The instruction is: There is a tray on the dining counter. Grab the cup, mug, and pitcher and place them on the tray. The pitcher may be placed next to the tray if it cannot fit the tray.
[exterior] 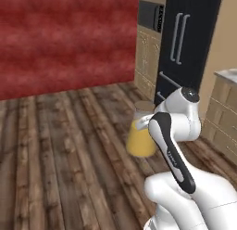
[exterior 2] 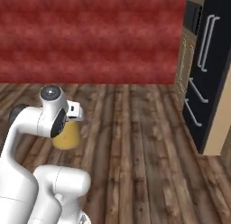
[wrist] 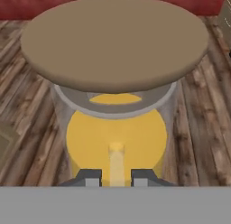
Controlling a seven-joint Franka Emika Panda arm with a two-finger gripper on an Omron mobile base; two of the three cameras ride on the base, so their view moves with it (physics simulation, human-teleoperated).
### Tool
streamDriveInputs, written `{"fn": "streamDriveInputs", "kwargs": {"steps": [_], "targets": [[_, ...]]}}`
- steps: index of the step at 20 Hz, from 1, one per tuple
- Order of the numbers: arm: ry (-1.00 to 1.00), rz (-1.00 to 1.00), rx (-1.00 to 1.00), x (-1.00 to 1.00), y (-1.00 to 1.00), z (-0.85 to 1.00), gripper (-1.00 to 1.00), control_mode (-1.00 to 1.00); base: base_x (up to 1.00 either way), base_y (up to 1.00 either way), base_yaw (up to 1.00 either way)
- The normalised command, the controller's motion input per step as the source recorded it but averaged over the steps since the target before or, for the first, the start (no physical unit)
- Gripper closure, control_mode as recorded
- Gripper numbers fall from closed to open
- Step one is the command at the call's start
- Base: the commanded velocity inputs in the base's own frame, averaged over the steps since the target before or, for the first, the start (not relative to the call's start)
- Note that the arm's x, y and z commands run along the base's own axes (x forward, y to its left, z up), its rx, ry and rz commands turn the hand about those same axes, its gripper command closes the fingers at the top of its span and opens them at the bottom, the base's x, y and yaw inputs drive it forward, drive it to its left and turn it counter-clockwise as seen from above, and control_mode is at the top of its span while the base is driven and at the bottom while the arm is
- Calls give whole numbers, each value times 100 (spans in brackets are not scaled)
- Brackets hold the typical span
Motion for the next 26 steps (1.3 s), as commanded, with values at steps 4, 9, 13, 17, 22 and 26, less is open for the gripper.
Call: {"fn": "streamDriveInputs", "kwargs": {"steps": [4, 9, 13, 17, 22, 26], "targets": [[0, 0, 0, 0, 0, 0, 100, 100, 100, 0, 25], [0, 0, 0, 0, 0, 0, 100, 100, 100, 0, 31], [0, 0, 0, 0, 0, 0, 100, 100, 100, -5, 39], [0, 0, 0, 0, 0, 0, 100, 100, 100, -12, 47], [0, 0, 0, 0, 0, 0, 100, 100, 100, 0, 72], [0, 0, 0, 0, 0, 0, 100, 100, 100, 0, 75]]}}
